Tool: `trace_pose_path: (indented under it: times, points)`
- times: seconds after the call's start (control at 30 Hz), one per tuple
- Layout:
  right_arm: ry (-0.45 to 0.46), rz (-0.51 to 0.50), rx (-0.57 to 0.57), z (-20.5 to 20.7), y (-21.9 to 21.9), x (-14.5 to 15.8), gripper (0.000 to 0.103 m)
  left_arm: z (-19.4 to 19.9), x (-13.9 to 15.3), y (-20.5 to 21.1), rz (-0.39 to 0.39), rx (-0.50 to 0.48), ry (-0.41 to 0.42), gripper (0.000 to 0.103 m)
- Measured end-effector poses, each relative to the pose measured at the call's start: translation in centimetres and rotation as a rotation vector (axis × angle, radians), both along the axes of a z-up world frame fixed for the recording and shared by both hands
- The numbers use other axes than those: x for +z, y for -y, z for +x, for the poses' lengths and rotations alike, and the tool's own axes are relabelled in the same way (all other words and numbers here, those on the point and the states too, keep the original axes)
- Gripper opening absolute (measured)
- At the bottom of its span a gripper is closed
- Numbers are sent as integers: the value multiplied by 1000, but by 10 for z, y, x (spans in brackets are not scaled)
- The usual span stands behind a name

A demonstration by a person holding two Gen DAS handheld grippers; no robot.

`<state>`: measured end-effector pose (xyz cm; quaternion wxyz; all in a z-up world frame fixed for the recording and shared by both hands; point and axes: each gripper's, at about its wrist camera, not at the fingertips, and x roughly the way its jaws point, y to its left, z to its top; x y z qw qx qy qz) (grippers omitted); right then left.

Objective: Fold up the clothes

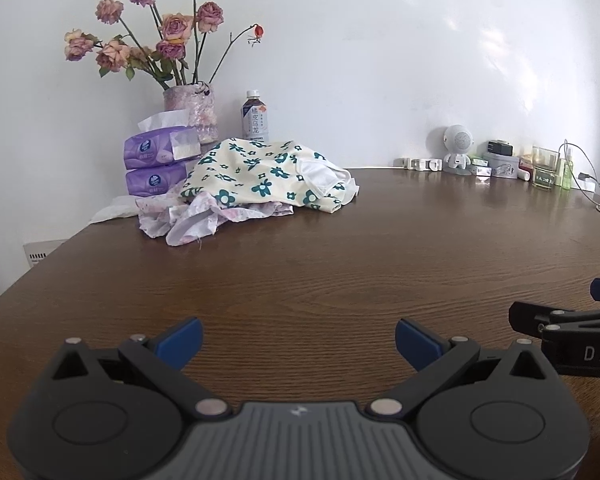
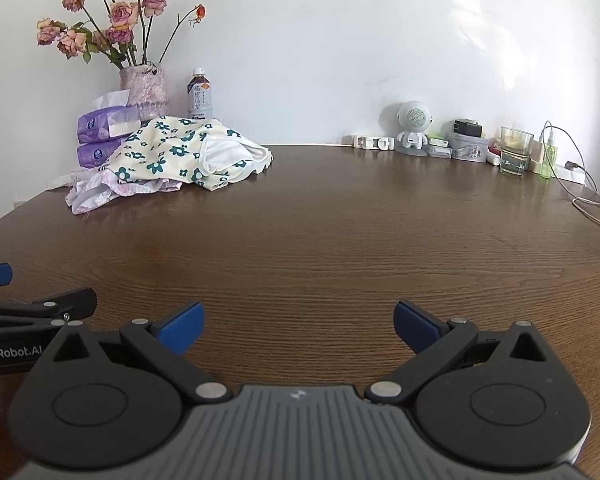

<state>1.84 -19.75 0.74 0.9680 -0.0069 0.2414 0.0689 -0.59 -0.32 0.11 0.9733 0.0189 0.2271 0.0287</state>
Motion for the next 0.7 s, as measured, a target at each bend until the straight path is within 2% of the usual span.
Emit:
trace_pose_path:
  times: [0.7]
  points:
    - [7,24,4,-3,3,0,103,-1,1,-2,-12,4,6,103]
